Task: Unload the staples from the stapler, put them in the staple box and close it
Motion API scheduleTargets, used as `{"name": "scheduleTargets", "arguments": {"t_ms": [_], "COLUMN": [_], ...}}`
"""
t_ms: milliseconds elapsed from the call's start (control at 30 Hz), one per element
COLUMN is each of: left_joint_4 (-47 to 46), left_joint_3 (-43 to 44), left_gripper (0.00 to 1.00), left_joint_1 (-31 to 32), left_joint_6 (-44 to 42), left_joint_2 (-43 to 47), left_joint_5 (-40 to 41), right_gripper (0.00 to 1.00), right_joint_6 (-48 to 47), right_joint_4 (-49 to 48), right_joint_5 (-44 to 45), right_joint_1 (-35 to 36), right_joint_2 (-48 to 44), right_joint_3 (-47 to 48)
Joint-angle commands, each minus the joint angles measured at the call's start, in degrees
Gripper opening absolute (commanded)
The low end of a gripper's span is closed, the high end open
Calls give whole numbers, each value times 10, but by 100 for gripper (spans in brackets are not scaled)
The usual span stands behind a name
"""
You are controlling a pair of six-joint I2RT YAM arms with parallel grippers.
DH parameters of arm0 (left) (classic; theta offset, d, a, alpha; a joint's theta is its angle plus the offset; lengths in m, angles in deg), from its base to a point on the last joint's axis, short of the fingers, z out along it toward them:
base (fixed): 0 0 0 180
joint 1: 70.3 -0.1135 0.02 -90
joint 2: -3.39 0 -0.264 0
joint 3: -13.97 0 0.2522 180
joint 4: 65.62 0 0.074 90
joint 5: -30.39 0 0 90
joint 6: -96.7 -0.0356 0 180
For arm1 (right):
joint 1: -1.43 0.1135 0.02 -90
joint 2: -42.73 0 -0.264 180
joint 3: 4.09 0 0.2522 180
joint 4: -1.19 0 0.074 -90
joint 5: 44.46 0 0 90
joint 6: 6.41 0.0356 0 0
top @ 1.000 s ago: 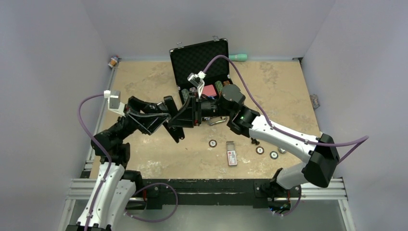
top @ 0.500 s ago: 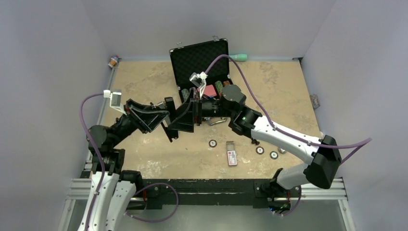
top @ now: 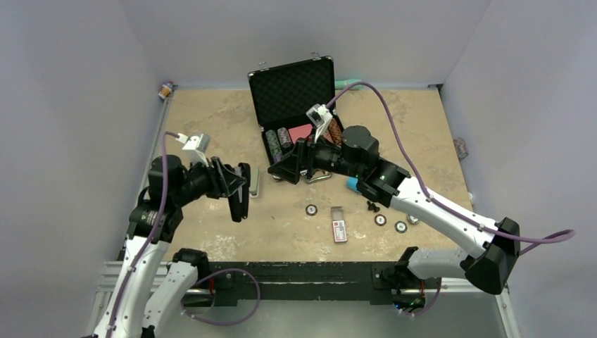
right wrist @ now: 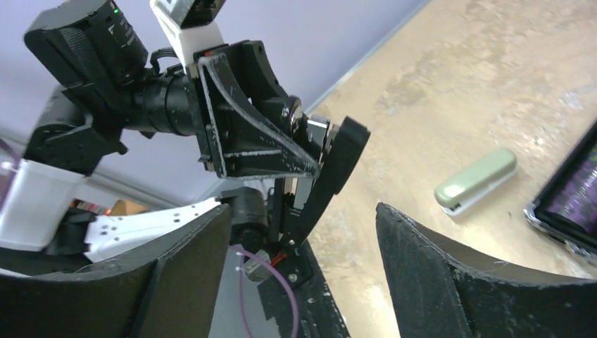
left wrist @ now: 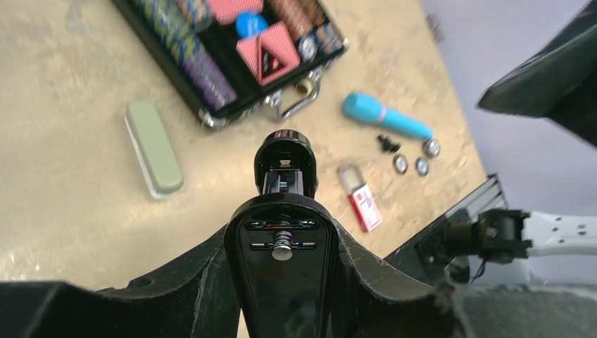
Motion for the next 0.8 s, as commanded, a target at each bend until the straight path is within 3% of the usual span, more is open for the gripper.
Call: {"name": "scheduleTargets", "arguments": {"t_ms": [0,167,333,767], "left_joint_4": [38,22,13,-124], "left_joint_3": [7,-6,-19,-102], "left_gripper": [0,0,0,0], "left_joint_1": [78,138,169,178], "left_joint_6": [-27,5,8,25], "left_joint_2": [-38,-101,-111,-141], "left_joint_5": [98,142,173,109], "right_gripper": [74,62,39,0], "right_joint_6": [-11,16,47,85], "right_joint_4": [24,10,-14,-96], "right_joint_5": [74,83,82,38], "right_joint_1": [1,1,0,5], "right_joint_2": [-14,7,29,105], "right_joint_3": [-13,-26,-43,-85]}}
